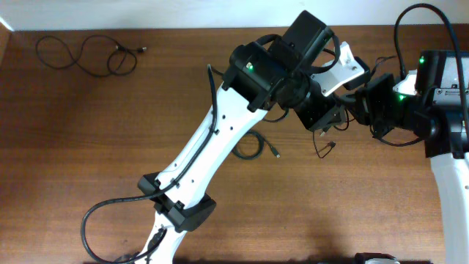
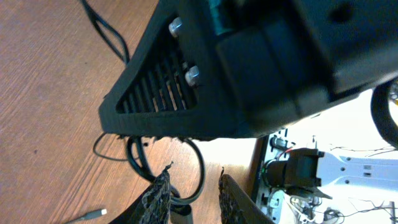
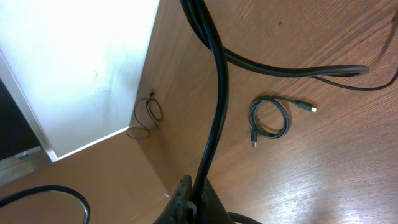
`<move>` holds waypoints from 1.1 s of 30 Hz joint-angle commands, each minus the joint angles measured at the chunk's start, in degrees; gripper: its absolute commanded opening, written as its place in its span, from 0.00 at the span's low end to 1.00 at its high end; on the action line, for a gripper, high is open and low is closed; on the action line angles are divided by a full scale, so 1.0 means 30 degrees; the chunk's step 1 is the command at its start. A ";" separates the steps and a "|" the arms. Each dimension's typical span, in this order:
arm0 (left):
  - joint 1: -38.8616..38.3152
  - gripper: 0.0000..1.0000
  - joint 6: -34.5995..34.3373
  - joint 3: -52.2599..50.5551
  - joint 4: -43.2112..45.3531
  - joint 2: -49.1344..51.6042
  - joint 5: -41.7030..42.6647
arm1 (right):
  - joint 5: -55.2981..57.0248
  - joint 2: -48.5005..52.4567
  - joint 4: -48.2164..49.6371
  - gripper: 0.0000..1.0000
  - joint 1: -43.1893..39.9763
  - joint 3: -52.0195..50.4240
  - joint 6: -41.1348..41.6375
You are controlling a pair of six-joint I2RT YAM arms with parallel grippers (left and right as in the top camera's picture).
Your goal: Untangle cables
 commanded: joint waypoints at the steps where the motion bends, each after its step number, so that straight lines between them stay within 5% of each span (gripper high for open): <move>1: -0.0066 0.27 -0.0029 0.0255 -0.0044 0.0240 -0.0852 | 0.0350 -0.0146 0.0058 0.04 0.0160 0.0044 0.0102; 23: -0.0073 0.24 -0.0036 0.0262 0.0561 0.1362 -0.0787 | 0.1523 -0.0051 -0.0466 0.04 0.0175 0.0044 0.0080; 33: -0.0022 0.33 -0.0029 0.0313 0.1151 0.1326 -0.0809 | 0.2025 -0.0051 -0.0474 0.04 0.0175 0.0044 -0.0415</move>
